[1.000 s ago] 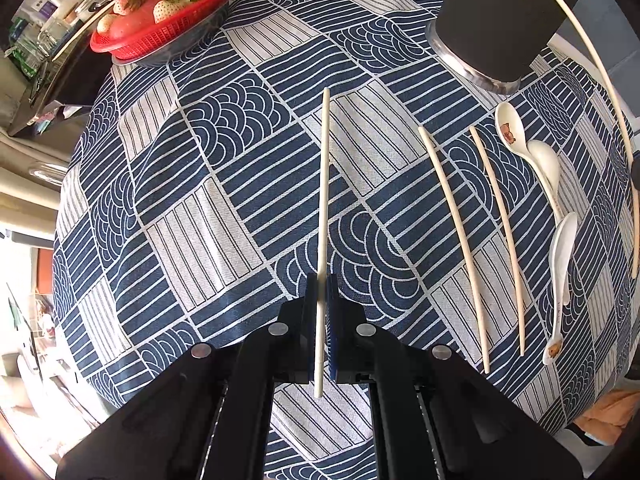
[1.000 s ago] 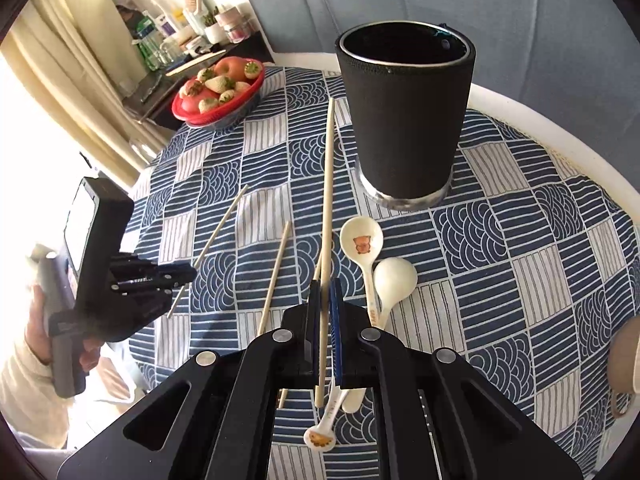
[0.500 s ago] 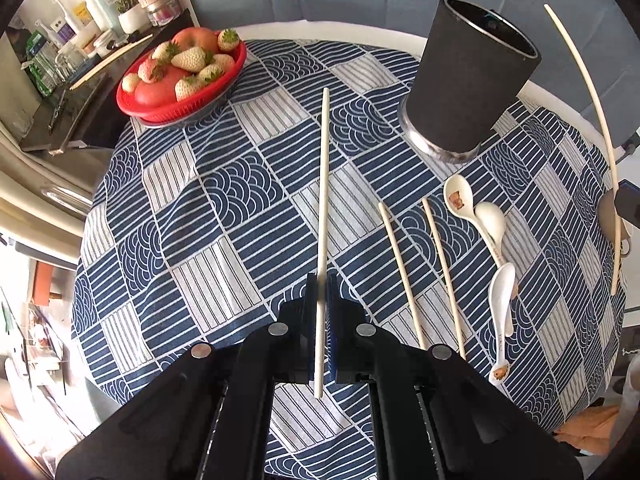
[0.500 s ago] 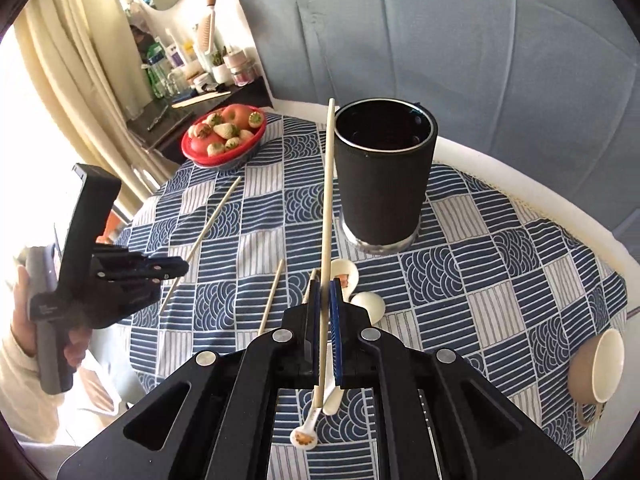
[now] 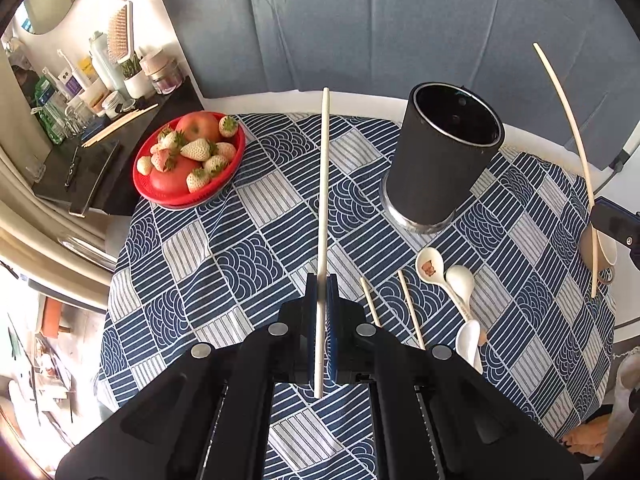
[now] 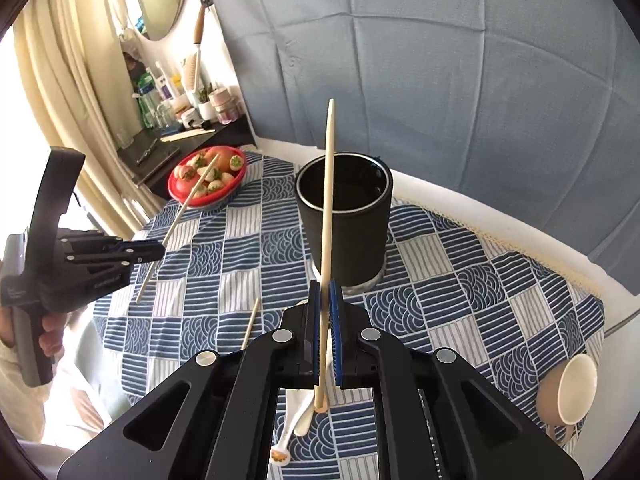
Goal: Organize utensils
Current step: 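Lift the held chopstick upright with the right gripper while the left lifts its own, then carry the chopsticks over the black holder and lower them in with both grippers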
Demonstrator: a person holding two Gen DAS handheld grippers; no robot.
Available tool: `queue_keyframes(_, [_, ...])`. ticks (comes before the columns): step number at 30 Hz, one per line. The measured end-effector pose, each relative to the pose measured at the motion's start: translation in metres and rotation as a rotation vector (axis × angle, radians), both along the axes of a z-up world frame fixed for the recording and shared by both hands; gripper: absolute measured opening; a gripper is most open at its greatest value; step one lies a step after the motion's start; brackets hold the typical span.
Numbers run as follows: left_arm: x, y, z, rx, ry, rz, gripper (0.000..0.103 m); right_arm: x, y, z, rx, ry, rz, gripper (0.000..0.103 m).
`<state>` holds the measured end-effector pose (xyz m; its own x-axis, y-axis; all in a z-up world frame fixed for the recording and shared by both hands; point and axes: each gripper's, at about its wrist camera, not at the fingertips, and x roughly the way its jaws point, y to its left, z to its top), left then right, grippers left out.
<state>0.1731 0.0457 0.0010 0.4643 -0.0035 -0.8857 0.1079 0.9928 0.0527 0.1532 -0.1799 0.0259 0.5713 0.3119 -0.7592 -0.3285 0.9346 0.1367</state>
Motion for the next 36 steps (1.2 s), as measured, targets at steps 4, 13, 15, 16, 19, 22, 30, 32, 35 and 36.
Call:
queue_keyframes(4, [0.015,-0.008,0.006,-0.012,-0.009,-0.023,0.005,0.010,-0.008,0.003,0.018,-0.020,-0.008,0.005])
queue_keyframes(13, [0.049,-0.029,0.027,-0.057,-0.064,-0.081,0.005,0.037,-0.025,0.013,0.113,-0.097,-0.009,0.005])
queue_keyframes(15, [0.057,-0.033,0.032,-0.085,-0.079,-0.096,0.005,0.044,-0.027,0.014,0.121,-0.108,-0.012,0.005])
queue_keyframes(16, [0.060,-0.035,0.035,-0.100,-0.088,-0.103,0.005,0.048,-0.027,0.013,0.121,-0.113,-0.018,0.005])
queue_keyframes(19, [0.070,-0.038,0.042,-0.150,-0.117,-0.124,0.005,0.060,-0.029,0.013,0.134,-0.123,-0.023,0.005])
queue_keyframes(22, [0.081,-0.038,0.046,-0.204,-0.139,-0.131,0.005,0.072,-0.031,0.015,0.168,-0.137,-0.013,0.005])
queue_keyframes(30, [0.105,-0.045,0.047,-0.310,-0.183,-0.164,0.005,0.095,-0.030,0.020,0.247,-0.211,0.012,0.005])
queue_keyframes(32, [0.111,-0.049,0.045,-0.322,-0.190,-0.173,0.005,0.102,-0.030,0.019,0.280,-0.216,0.023,0.005])
queue_keyframes(35, [0.120,-0.054,0.043,-0.357,-0.192,-0.183,0.005,0.112,-0.027,0.017,0.303,-0.229,0.031,0.005])
queue_keyframes(36, [0.123,-0.056,0.042,-0.371,-0.195,-0.187,0.005,0.116,-0.026,0.016,0.310,-0.231,0.034,0.005])
